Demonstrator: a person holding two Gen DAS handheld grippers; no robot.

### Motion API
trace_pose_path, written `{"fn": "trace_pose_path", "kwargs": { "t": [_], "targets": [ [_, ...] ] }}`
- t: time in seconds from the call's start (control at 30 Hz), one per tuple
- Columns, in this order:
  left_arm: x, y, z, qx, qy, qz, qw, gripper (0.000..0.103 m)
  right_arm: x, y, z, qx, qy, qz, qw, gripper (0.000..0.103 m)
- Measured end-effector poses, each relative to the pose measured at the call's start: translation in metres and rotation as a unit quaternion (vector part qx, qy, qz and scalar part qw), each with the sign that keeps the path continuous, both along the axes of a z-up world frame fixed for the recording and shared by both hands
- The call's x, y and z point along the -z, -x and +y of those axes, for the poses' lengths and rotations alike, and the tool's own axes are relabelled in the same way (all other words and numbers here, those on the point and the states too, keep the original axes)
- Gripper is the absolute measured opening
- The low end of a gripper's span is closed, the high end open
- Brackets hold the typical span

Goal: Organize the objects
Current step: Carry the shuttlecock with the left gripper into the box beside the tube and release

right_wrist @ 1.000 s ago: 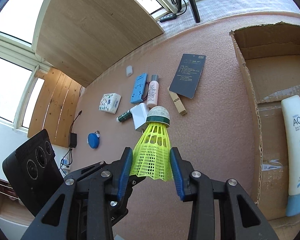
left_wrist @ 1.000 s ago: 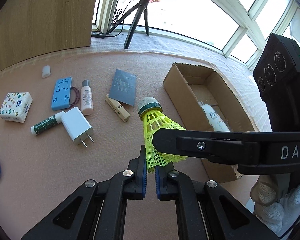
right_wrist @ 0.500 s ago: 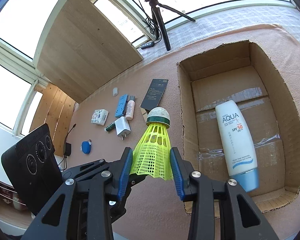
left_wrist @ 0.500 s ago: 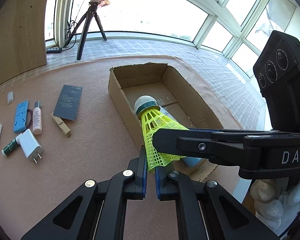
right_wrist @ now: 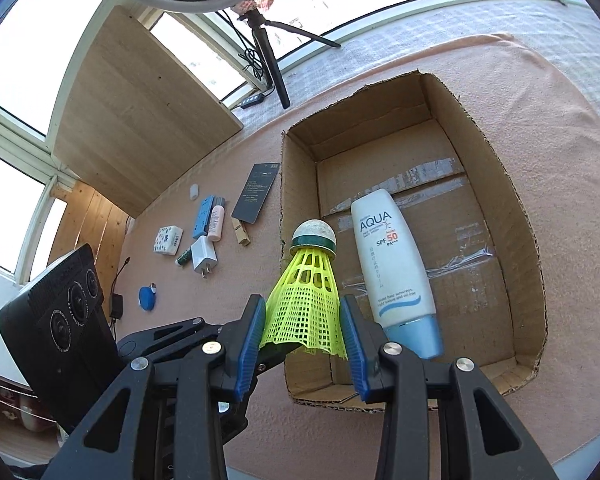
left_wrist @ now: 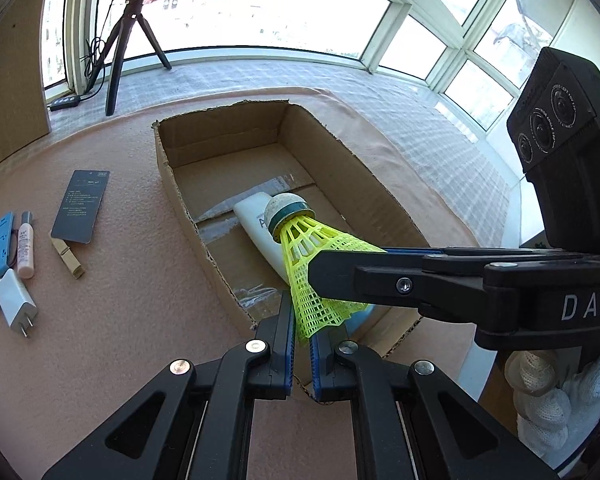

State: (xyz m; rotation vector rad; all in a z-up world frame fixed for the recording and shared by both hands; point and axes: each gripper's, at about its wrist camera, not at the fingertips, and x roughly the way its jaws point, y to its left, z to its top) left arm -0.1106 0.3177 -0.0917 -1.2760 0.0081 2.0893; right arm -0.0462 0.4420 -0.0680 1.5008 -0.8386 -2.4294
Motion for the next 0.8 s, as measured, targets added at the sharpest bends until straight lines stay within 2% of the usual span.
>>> {"fn": "trace_pose_path", "kwargs": {
  "t": [0.03,0.07,0.1,0.17,0.27,0.43,0.8],
  "targets": [
    [0.001,0.0,0.001,0.006,0.0,-0.003,1.0,0.007,0.0,0.0,0.001,-0.002,0.0,0.0,1.0,0.037],
    [0.001,-0.001,0.003,0.012,-0.002,-0.007,0.9999,0.015,0.0,0.0,0.001,-0.002,-0.002,0.0,1.0,0.039],
    [0.001,-0.001,0.003,0.014,0.0,-0.01,0.9998,0.039,0.0,0.0,0.001,0.0,-0.008,0.001,1.0,0.048],
    [-0.001,-0.002,0.003,0.018,-0.01,-0.01,0.9997,0.071,-0.002,-0.001,0.002,0.006,-0.031,0.001,0.999,0.061],
    [-0.006,-0.008,0.004,0.018,0.004,0.011,0.9998,0.076,-0.003,0.0,0.003,0.016,-0.06,0.002,0.998,0.065],
    [-0.005,-0.007,-0.003,0.006,0.006,0.006,0.9999,0.076,-0.004,0.001,-0.001,0.016,-0.076,0.002,0.997,0.065],
    [-0.017,-0.005,-0.046,-0.028,0.001,0.011,0.9996,0.076,-0.015,0.006,-0.014,0.01,-0.079,0.016,0.997,0.065]
  ]
}}
